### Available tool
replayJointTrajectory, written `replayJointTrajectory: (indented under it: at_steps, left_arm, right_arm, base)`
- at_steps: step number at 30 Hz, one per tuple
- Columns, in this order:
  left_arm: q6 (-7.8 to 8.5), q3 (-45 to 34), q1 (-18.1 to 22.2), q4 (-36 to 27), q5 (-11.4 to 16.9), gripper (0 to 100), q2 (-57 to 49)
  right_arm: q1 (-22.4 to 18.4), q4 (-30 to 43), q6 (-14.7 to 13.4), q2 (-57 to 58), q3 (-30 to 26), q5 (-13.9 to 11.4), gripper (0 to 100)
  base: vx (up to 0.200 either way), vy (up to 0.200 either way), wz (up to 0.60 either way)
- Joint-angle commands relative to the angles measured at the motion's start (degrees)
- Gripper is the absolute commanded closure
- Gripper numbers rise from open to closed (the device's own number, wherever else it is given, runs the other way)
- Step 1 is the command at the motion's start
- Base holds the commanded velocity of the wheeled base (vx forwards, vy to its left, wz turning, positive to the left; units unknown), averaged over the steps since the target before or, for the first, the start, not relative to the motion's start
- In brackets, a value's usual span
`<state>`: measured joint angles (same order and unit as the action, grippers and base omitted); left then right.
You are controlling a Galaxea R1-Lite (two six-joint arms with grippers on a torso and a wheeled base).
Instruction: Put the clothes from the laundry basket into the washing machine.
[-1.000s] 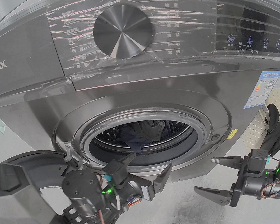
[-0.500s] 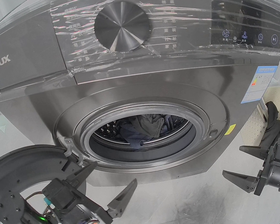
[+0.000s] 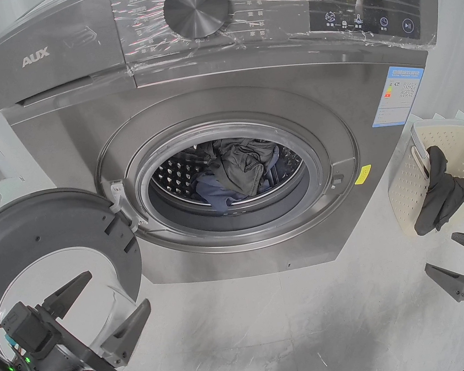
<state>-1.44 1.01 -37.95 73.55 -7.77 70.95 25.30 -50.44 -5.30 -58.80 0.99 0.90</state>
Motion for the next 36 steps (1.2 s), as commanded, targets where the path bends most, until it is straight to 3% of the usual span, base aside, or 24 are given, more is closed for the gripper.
replayJointTrajectory:
  at_steps: [1, 4, 7, 10, 12, 13, 15, 24, 28, 31, 34, 36]
  left_arm:
    - [1.7, -0.75, 3.76, -10.88, -0.41, 0, -14.96]
    - [2.41, -0.84, 5.61, -15.27, -0.5, 0, -18.83]
    - [1.79, -0.92, 7.19, -21.87, -0.32, 0, -25.95]
    - [-0.5, -0.92, 9.03, -29.95, -0.14, 0, -35.27]
    - [-0.41, -0.92, 9.47, -31.18, -0.06, 0, -36.67]
    - [-0.14, -0.66, 12.11, -37.33, 0.38, 0, -42.65]
    - [-0.06, -0.48, 14.31, -41.55, 0.38, 0, -45.64]
    - [0.03, -1.01, 19.93, -48.76, 3.28, 0, -54.43]
    - [0.3, -1.01, 23.01, -53.68, 6.36, 0, -58.56]
    - [0.47, -1.01, 25.21, -56.5, 9.0, 0, -61.11]
    - [1.09, -1.01, 27.84, -60.63, 9.61, 0, -64.01]
    - [1.97, -1.01, 29.95, -63.44, 9.79, 0, -65.5]
  right_arm:
    - [-6.49, 8.78, 1.52, 15.82, -0.9, -0.11, 0]
    - [-8.68, 11.95, 1.61, 19.68, -0.9, -0.2, 0]
    - [-10.71, 15.82, 1.61, 25.05, -0.9, -0.37, 0]
    - [-11.58, 20.47, 1.52, 31.72, -0.9, -0.37, 0]
    - [-11.67, 21.09, 1.52, 32.6, -0.9, -0.37, 0]
    - [-12.46, 24.6, 1.61, 36.91, -0.9, -0.46, 0]
    - [-13.34, 26.63, 1.61, 39.28, -0.81, -0.46, 0]
    - [-17.74, 32.87, 1.52, 46.67, -0.9, -0.55, 0]
    - [-18.09, 40.34, 1.61, 53.17, -0.9, -0.55, 0]
    - [-18.09, 41.74, 1.0, 53.52, -0.9, -0.37, 0]
    - [-18.18, 43.68, 0.64, 53.52, -0.99, 1.03, 0]
    - [-18.35, 47.54, 0.64, 53.52, -0.9, 4.28, 0]
  base:
    - [-0.2, 0.0, 0.0]
    - [-0.133, 0.0, 0.0]
    - [0.0, 0.0, 0.0]
    - [0.0, 0.0, 0.0]
    - [0.0, 0.0, 0.0]
    - [0.0, 0.0, 0.0]
    - [0.0, 0.0, 0.0]
    - [0.0, -0.2, 0.0]
    - [0.0, -0.2, 0.0]
    - [0.0, -0.2, 0.0]
    - [0.0, -0.2, 0.0]
    - [0.0, -0.2, 0.0]
